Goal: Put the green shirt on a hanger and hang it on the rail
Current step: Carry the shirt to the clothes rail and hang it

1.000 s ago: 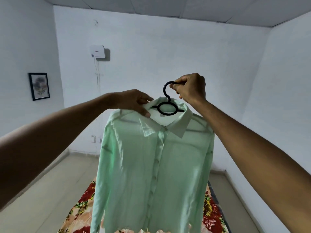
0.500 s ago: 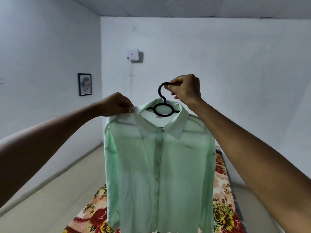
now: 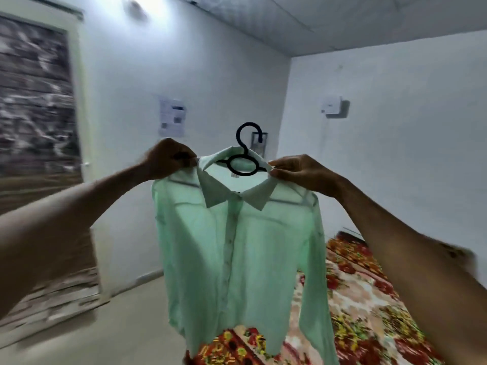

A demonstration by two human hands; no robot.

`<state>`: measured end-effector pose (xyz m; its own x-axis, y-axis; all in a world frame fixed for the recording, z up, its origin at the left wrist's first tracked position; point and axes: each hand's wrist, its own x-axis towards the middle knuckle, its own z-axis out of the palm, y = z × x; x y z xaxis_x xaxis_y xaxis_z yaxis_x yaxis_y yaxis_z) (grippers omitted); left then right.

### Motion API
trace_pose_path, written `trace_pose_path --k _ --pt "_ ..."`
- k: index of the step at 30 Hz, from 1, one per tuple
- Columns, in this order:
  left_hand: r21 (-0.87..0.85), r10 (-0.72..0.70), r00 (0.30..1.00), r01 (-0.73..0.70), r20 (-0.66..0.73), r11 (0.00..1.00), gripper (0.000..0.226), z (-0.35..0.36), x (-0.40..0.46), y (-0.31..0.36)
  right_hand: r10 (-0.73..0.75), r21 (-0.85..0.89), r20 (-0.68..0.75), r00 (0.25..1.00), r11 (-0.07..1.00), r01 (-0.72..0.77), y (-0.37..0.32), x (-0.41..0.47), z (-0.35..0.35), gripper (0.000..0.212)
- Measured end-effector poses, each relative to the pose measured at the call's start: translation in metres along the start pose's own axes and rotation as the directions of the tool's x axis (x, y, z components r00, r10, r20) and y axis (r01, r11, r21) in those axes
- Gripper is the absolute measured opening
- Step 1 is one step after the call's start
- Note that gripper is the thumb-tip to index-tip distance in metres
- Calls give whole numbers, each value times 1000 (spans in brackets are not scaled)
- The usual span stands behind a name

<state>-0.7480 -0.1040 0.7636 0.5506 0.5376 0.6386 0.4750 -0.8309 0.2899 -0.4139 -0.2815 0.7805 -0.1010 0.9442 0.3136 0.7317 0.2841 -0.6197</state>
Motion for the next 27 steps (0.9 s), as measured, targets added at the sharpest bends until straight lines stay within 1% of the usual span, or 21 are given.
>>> trace_pose_path --k 1,3,5,7,9,10,12,14,17,19,20,21,22,23,24,26,27 --pt "59 -23 1000 24 -18 998 12 -26 -24 -12 -52 21 23 998 998 52 -15 14 21 35" --pt "149 -45 999 48 -24 988 14 -71 -67 -33 -138 -1 57 989 990 139 -45 38 60 28" --pt "181 -87 996 88 -16 980 18 -122 -120 -57 -200 -11 81 977 979 201 -79 63 108 24" --pt "203 -131 991 137 -41 970 19 -180 -181 -76 -279 1 93 956 960 280 -122 88 164 25" --pt "226 -218 972 231 -82 946 15 -233 -242 -86 -370 10 108 923 929 371 -169 109 221 28" --pt "229 -285 954 300 -96 926 16 -259 -272 -87 -413 39 113 904 911 411 -193 117 250 29" --pt "207 -412 903 428 -120 880 16 -309 -328 -84 -506 103 111 855 862 497 -242 129 307 29" --pt "233 -489 856 517 -168 824 13 -359 -385 -85 -595 191 102 798 798 571 -296 137 365 31" --pt "266 -587 770 637 -250 723 9 -426 -469 -85 -665 305 120 737 732 610 -377 140 446 34" --pt "271 -619 721 692 -312 669 8 -470 -523 -85 -699 362 176 694 701 614 -432 142 499 37" --pt "298 -631 693 720 -349 626 11 -489 -551 -80 -710 422 209 672 686 593 -462 140 523 38" --pt "306 -632 689 724 -354 618 14 -491 -557 -84 -710 444 210 673 682 581 -469 138 526 38" --pt "288 -654 630 775 -418 562 14 -520 -599 -79 -746 489 233 624 644 588 -512 136 569 35" --pt "304 -653 606 795 -454 525 9 -537 -621 -75 -760 519 244 603 627 580 -537 136 596 32" --pt "287 -669 579 814 -467 505 7 -542 -630 -78 -759 538 224 612 620 572 -547 133 601 29" --pt "298 -686 490 871 -538 389 5 -577 -682 -77 -797 602 246 551 571 558 -602 130 657 28" --pt "314 -685 458 889 -566 334 7 -598 -705 -79 -820 611 258 511 548 571 -632 129 686 29"
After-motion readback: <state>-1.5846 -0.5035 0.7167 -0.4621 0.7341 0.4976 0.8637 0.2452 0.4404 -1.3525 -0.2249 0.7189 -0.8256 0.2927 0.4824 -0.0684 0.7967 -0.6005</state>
